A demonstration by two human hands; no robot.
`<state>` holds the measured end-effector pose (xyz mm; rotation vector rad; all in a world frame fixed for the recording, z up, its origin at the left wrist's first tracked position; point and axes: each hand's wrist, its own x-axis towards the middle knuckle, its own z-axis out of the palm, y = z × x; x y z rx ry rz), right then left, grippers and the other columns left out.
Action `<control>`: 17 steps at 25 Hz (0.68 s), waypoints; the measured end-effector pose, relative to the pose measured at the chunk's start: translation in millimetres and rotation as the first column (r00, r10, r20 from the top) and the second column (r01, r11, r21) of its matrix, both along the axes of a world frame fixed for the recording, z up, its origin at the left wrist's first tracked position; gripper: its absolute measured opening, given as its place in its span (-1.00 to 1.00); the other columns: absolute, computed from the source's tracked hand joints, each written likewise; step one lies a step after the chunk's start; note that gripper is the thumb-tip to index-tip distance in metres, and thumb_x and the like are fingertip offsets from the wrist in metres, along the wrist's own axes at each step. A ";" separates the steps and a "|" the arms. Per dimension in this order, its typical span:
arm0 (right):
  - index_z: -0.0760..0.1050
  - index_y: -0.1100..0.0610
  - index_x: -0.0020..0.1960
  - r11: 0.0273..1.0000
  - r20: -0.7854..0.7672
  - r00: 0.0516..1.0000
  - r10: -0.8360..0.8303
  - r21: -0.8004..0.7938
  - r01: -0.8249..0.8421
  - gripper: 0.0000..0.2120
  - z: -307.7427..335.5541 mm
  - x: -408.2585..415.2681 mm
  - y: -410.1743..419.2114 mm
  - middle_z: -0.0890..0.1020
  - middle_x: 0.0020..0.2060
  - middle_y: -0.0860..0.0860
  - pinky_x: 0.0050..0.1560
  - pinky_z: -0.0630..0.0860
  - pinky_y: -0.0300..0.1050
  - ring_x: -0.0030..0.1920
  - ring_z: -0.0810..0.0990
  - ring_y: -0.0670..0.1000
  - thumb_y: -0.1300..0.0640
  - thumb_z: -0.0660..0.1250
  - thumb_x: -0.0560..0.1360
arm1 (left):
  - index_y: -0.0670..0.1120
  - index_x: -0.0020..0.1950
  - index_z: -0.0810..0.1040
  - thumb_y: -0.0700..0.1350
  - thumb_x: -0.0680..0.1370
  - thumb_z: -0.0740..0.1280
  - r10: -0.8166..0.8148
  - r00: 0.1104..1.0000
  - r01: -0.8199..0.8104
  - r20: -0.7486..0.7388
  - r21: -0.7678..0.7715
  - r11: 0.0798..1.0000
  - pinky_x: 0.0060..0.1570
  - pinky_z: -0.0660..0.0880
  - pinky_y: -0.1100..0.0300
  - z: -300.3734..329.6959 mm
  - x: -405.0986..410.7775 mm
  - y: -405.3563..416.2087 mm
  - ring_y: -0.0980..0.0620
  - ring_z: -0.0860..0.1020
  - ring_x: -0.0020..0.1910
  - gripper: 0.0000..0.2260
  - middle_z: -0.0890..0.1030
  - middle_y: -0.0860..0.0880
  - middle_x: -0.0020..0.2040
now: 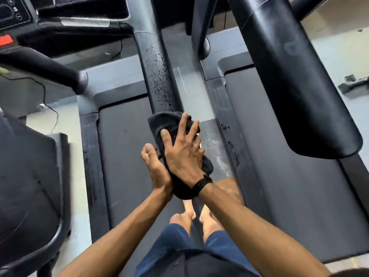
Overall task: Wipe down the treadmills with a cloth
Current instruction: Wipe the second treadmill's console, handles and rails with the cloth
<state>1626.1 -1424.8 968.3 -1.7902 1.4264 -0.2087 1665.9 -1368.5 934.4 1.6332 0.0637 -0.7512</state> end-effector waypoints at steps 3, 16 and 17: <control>-0.16 -0.08 0.63 0.992 0.057 0.997 -0.054 0.113 0.048 -0.27 -16.6 12.9 -41.0 0.09 0.58 0.18 0.39 0.24 0.30 0.49 0.25 0.27 -0.35 0.01 0.59 | -0.04 0.44 0.29 0.33 0.52 0.05 -0.082 0.984 0.070 0.158 0.083 0.994 0.45 0.31 -0.06 2.3 -1.5 -3.2 -0.02 0.41 0.39 -0.37 0.42 -0.07 0.40; -0.15 -0.03 0.63 0.950 0.039 0.995 -0.097 0.302 0.081 -0.31 -9.4 -28.7 5.7 0.02 0.59 0.21 0.49 0.11 0.29 0.55 0.12 0.28 -0.32 -0.08 0.62 | -0.08 0.40 0.37 0.23 0.67 -0.07 -0.065 0.981 0.038 0.182 0.150 0.988 0.15 0.40 0.04 27.7 66.4 -57.1 -0.05 0.52 0.07 -0.48 0.50 -0.11 0.23; -0.21 -0.03 0.62 0.982 0.000 1.000 -0.030 0.185 0.029 -0.29 0.0 -20.4 9.6 -0.06 0.60 0.24 0.45 0.10 0.32 0.55 0.08 0.30 -0.31 -0.06 0.62 | -0.07 0.38 0.39 0.23 0.67 -0.07 -0.063 0.981 0.039 0.181 0.135 0.990 0.10 0.40 0.07 26.5 71.8 -58.4 -0.04 0.52 0.05 -0.49 0.52 -0.12 0.24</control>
